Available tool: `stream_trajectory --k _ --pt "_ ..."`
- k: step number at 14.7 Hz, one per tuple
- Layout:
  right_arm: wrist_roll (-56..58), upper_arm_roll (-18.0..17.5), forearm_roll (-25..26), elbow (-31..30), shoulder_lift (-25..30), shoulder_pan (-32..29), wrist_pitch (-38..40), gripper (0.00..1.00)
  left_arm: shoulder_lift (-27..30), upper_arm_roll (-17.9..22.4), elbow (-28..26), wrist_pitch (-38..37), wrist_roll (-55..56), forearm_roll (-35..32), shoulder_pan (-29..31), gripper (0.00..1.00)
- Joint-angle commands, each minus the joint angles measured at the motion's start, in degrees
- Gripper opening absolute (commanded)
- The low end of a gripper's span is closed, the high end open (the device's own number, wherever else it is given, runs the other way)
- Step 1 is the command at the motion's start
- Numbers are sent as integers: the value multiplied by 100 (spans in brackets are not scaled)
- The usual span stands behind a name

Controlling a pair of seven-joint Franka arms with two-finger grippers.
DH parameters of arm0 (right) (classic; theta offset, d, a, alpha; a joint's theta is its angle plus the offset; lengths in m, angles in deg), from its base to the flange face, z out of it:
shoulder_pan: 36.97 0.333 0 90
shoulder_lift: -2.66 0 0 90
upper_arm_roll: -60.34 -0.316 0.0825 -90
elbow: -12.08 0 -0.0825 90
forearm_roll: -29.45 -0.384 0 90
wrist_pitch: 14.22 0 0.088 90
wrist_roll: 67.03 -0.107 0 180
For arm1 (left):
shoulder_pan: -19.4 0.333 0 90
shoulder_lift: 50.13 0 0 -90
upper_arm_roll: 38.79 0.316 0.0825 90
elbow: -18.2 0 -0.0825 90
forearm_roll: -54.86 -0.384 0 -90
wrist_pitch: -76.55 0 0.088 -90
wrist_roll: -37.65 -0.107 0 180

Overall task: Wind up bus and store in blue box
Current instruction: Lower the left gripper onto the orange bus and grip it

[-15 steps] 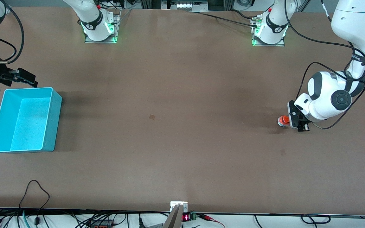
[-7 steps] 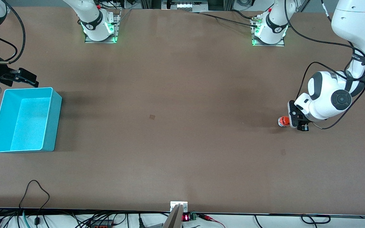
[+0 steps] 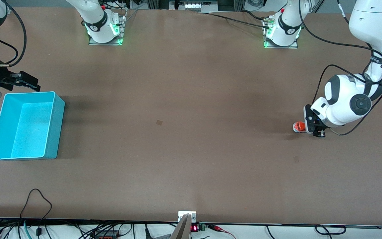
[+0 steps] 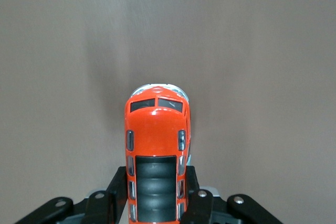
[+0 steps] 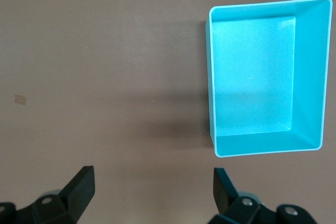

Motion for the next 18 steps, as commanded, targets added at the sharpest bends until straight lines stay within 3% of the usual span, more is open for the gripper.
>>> stream_trajectory --k 1,7,12,13,14,15,18 --pt "-1 33 27 -38 44 18 -28 100 -201 -10 -7 68 -660 -85 559 31" --pt "-1 42 27 -30 52 9 -19 100 -350 34 20 718 -1302 -93 1491 30" --pt "-1 51 27 -29 44 -8 7 100 -403 34 143 763 -1523 -93 1624 31" --pt "-1 51 27 -29 44 -8 -2 100 -395 34 143 763 -1523 -93 1615 36" --pt "-1 51 27 -29 44 -8 -10 100 -386 34 143 754 -1523 -93 1624 63" --pt "-1 51 27 -29 44 -8 -10 100 -360 25 151 728 -1479 -85 1624 100" --pt "-1 60 27 -29 44 -17 -19 100 -115 -19 195 414 -1383 -76 1615 100"
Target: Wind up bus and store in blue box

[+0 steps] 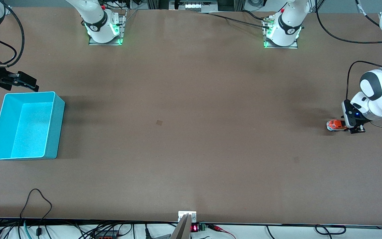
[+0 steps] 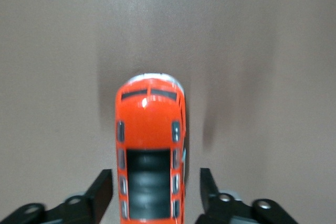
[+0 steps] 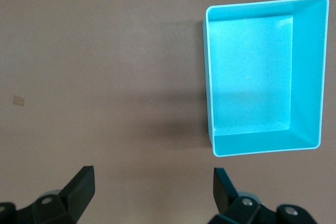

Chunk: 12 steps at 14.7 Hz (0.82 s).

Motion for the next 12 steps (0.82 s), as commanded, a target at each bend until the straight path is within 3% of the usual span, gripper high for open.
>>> stream_trajectory --k 1,3,12 --pt "-1 12 27 -29 44 -22 -27 100 197 -73 135 -503 153 -76 10 100" --pt "-1 12 27 -29 9 -22 -27 100 408 -108 135 -987 461 -84 -113 100" --pt "-10 12 27 -29 -35 -22 -27 100 681 -345 196 -1322 901 -84 -210 100"
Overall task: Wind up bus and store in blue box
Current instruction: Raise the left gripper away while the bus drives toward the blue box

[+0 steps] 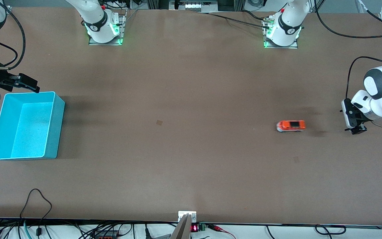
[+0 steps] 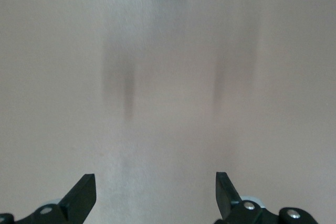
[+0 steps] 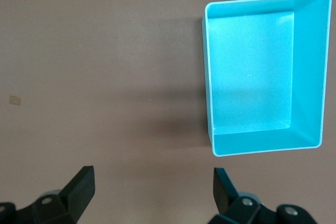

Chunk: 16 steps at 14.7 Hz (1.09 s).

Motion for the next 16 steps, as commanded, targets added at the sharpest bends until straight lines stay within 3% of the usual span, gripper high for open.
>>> stream_trajectory --k 1,11,16 --pt "-10 1 27 -29 35 -19 -34 100 226 -115 83 -439 298 -84 -46 100" --pt "-10 1 27 -29 35 -19 -35 100 261 -282 409 -1135 659 -84 -151 100" --pt "-10 -8 27 -29 35 -19 -35 100 664 -571 426 -1697 1527 -84 -151 100"
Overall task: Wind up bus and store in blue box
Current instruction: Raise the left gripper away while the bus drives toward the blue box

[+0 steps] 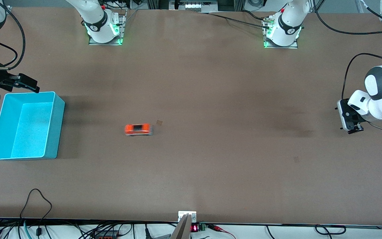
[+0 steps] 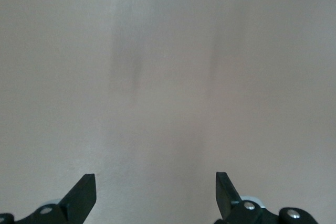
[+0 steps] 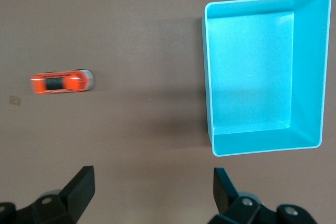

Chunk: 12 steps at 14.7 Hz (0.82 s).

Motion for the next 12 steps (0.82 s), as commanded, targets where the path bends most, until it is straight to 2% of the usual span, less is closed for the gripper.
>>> stream_trajectory --k 1,4,7,9,12 --pt "-9 -3 27 -29 27 -18 -34 100 431 -274 0 -417 563 -84 13 100" --pt "-18 -3 18 -29 27 -18 -34 100 616 -345 359 -1057 1080 -23 13 100" --pt "-18 -3 18 -29 18 -18 -43 100 625 -556 1333 -2462 1757 3 13 100" --pt "-27 -3 18 -29 -26 -18 -51 100 712 -740 1879 -3210 2310 12 21 100" --pt "-27 -11 18 -29 -52 -9 -60 100 959 -1197 2354 -3923 3565 12 21 100"
